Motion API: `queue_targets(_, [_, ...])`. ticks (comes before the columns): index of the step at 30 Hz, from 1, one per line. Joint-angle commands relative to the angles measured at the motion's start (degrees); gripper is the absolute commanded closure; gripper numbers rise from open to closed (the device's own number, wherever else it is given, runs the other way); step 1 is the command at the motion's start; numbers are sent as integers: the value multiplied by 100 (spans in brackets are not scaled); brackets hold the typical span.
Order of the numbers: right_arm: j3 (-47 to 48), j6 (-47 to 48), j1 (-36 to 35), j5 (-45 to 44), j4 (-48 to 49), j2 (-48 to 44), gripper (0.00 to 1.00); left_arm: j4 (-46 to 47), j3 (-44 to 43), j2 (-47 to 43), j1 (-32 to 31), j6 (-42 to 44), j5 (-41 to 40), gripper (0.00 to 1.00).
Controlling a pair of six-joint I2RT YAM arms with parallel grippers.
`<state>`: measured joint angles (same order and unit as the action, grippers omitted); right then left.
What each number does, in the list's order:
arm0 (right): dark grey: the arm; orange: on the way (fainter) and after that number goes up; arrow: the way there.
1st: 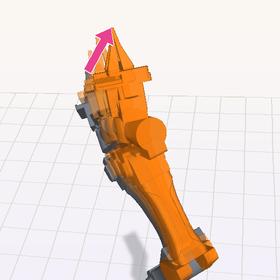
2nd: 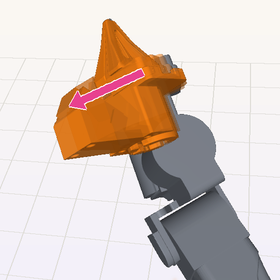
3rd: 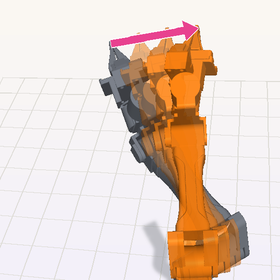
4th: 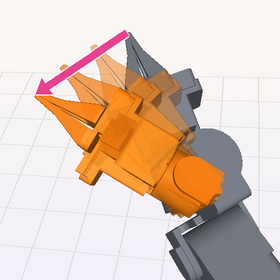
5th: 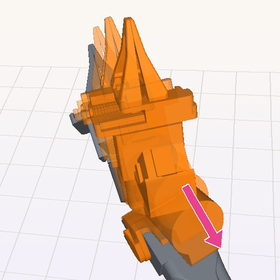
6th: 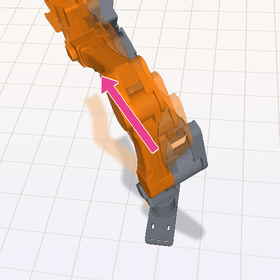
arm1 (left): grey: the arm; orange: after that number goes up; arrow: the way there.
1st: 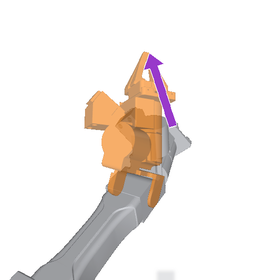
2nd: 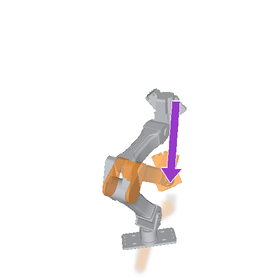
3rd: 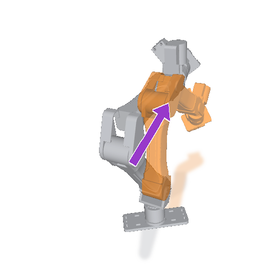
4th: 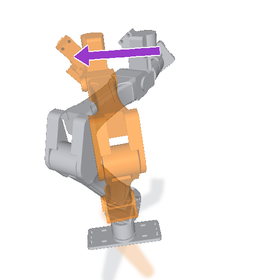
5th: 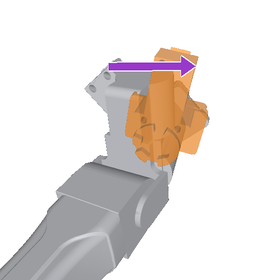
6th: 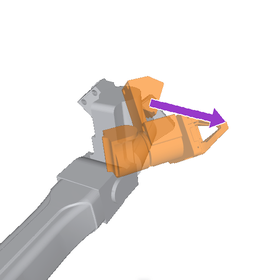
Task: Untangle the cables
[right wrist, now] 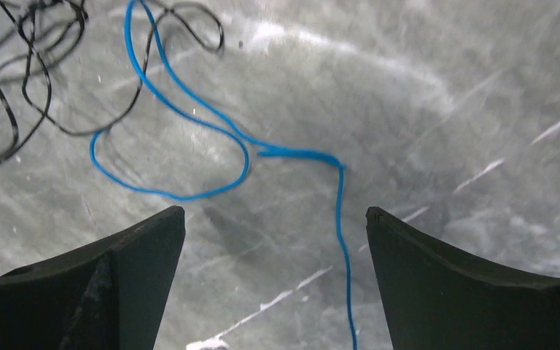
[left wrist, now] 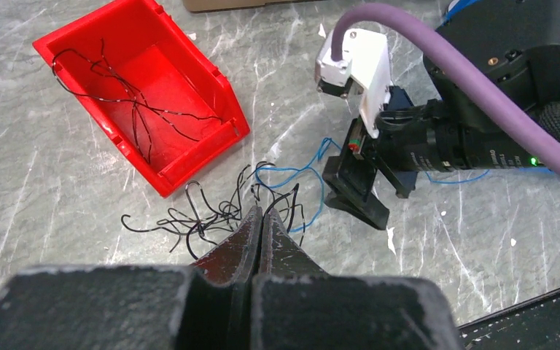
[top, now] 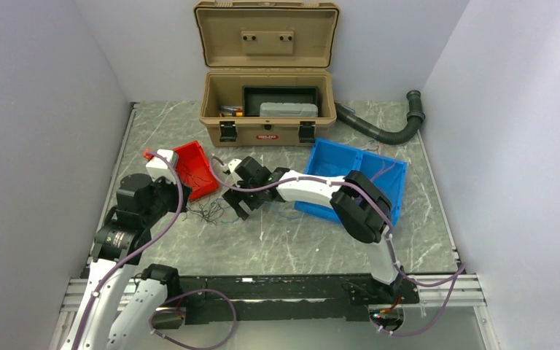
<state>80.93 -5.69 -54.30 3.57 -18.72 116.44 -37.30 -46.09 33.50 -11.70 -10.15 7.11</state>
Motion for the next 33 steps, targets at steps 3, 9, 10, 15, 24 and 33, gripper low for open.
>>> queue_targets(3, [595, 471, 44, -4, 453, 229, 3, 91, -22, -19, 28, 9, -92, 100])
queue_targets(9, [720, 452, 38, -61, 587, 423, 6, 39, -49, 2, 28, -30, -344, 100])
queue_targets(10, [699, 448, 40, -67, 620, 443, 7, 39, -45, -1, 28, -31, -362, 100])
queue_targets(15, [390, 374, 37, 2, 809, 360, 21, 22, -49, -48, 28, -50, -445, 100])
queue_targets(24, [-323, -210, 35, -345, 1050, -319, 100, 1, -55, -41, 28, -68, -523, 100])
queue_targets(33, [-1134, -922, 266, -1675, 397, -2111, 100, -39, -49, -38, 28, -120, -677, 100])
